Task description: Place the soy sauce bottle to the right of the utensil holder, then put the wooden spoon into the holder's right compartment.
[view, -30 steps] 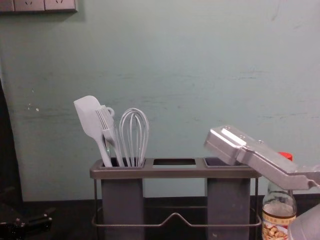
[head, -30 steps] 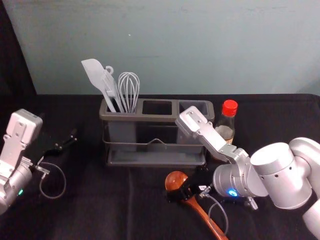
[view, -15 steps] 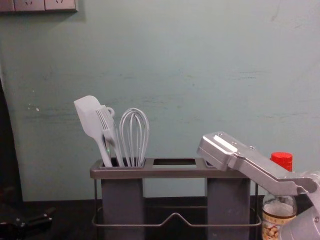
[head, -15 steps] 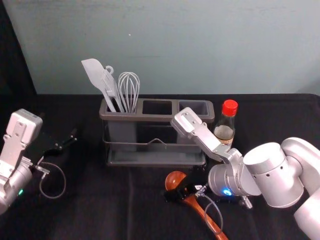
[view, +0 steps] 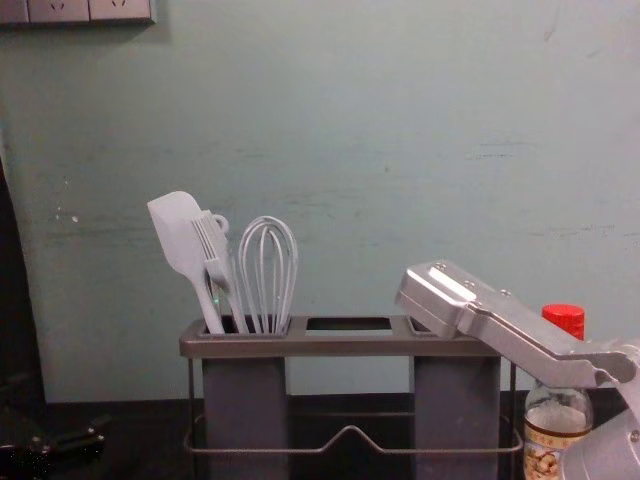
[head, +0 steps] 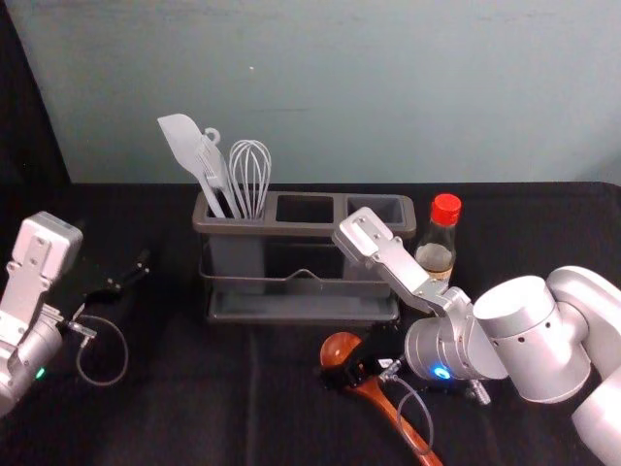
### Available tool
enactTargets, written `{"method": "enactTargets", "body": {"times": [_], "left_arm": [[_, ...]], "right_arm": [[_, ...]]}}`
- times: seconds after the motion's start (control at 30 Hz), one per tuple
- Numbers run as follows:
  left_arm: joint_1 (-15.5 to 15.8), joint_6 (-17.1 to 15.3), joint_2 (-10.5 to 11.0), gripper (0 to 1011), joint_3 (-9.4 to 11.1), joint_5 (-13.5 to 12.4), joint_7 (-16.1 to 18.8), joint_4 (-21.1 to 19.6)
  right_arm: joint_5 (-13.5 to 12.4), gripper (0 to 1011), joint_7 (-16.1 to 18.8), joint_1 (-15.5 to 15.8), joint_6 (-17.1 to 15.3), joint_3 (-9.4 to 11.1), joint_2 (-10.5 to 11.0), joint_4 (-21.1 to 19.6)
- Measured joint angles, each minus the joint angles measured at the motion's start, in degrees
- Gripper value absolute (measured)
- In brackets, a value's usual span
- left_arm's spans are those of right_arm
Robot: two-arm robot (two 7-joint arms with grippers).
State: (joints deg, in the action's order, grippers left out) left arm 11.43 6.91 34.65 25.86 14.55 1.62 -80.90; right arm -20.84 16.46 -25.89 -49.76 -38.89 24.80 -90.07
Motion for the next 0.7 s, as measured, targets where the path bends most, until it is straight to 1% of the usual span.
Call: {"method": "enactTargets", "body": {"times": [0.03,0.07,0.13,0.7], "left_arm": [[0.0,0.0,0.0,1012,0.0,0.0,0.0,0.0],[0.0,0.0,0.0,1011,0.0,0.0,0.0,0.0],[0.0,0.0,0.0,1011,0.0,0.0,0.0,0.0],[0.0,0.0,0.0,1011,0.0,0.0,0.0,0.0]], "right_arm": [[-0.01,899,0.0,0.0,0.0,0.0,0.0,-0.01],[-0.02,854,-0.01,0.01,-0.01,0.01,0.01,-0.02],[-0.04,836,-0.01,0.01,-0.01,0.01,0.02,-0.04],[-0.16,836,-0.02,0.08,-0.07,0.01,0.08,-0.12]]}}
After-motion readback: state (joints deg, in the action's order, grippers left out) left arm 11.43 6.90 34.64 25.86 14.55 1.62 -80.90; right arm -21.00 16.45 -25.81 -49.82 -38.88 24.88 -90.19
